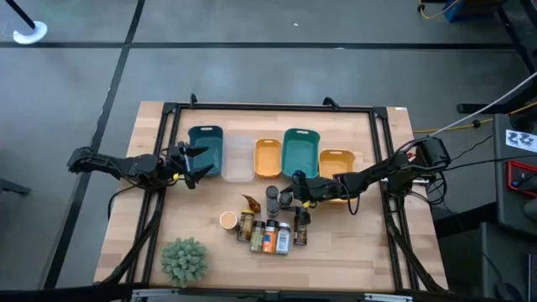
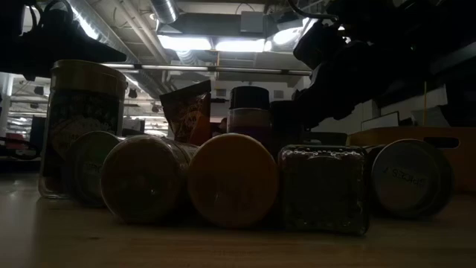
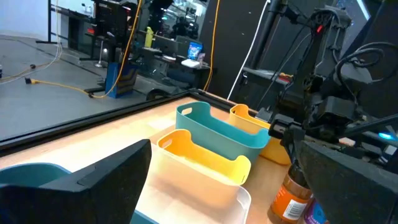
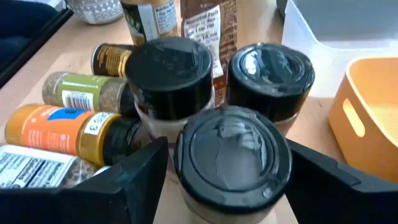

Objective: Sort spices by type
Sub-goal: Put the black seasoning bottle into the green bin, then put the yellow seasoning can into the right yellow bin

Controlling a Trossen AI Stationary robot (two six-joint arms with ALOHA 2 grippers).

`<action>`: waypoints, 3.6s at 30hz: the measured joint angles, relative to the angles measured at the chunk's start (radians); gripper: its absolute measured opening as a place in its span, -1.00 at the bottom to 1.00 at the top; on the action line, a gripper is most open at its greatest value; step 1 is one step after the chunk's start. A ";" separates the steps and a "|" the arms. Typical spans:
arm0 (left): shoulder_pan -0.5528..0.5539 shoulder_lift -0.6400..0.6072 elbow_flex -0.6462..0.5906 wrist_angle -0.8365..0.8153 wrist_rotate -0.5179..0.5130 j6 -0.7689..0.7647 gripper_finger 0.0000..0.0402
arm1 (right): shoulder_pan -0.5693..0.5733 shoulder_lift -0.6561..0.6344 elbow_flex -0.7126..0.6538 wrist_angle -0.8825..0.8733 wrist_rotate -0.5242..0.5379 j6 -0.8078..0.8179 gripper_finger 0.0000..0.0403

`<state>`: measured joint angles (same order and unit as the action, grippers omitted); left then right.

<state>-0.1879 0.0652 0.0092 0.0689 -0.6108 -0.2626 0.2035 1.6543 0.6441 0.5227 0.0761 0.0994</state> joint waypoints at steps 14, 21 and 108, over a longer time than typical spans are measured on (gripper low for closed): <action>0.000 0.001 0.000 0.000 0.000 0.000 0.94 | -0.001 -0.039 -0.001 -0.027 -0.014 0.057 0.03; 0.000 0.001 0.000 0.000 0.000 0.000 0.94 | -0.001 -0.196 -0.001 -0.162 -0.023 0.080 0.07; 0.000 0.016 0.000 0.000 0.000 0.004 0.94 | -0.371 -0.124 0.465 -1.093 -0.302 -0.161 0.46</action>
<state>-0.1879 0.0814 0.0093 0.0688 -0.6109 -0.2584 -0.1674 1.5299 1.1089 -0.5708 -0.2255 -0.0612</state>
